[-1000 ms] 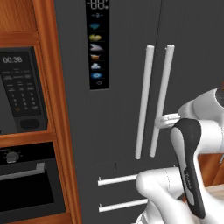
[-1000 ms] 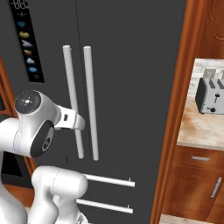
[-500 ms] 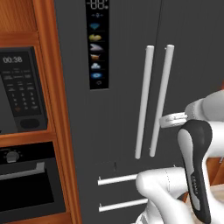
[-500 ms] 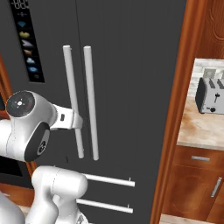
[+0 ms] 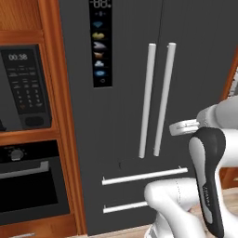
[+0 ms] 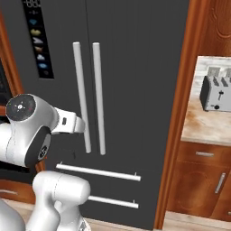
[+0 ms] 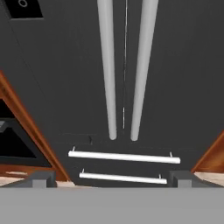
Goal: Retrieve the apple and orange from the fridge and place them into the bowl on the dining table.
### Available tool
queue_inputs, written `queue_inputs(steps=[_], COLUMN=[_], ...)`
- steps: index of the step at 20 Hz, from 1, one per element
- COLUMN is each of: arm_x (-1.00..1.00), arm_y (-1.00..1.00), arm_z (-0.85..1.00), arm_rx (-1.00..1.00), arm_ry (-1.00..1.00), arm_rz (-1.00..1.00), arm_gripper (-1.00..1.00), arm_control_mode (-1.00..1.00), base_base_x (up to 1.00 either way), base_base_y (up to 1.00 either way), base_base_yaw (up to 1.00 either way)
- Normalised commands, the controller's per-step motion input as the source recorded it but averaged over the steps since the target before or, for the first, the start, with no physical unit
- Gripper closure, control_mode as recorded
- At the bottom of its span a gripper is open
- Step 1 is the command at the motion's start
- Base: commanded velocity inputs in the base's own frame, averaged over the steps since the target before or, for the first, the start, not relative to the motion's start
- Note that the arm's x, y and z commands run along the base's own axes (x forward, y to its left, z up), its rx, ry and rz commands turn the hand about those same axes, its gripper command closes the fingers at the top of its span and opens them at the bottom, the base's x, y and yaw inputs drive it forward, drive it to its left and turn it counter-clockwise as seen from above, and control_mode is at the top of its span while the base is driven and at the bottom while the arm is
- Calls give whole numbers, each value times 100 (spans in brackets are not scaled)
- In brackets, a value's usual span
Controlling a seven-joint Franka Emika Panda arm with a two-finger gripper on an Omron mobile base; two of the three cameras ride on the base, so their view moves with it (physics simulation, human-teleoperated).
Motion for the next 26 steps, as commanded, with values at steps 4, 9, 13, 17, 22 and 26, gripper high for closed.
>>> queue_inputs(steps=[4, 9, 13, 17, 22, 26], arm_x=[0, 0, 0, 0, 35, 57], arm_y=[0, 0, 0, 0, 2, 30], arm_z=[0, 0, 0, 0, 0, 0], arm_rx=[0, 0, 0, 0, 0, 0], arm_ry=[0, 0, 0, -1, -15, -16], arm_rz=[0, 0, 0, -1, 0, 0], arm_gripper=[-100, -100, -100, -100, -100, -100], arm_control_mode=[100, 100, 100, -100, -100, -100], base_base_x=[-56, -51, -30, -6, 0, 0], base_base_y=[0, 0, 0, 0, 0, 0], base_base_yaw=[0, 0, 0, -1, 0, 0])
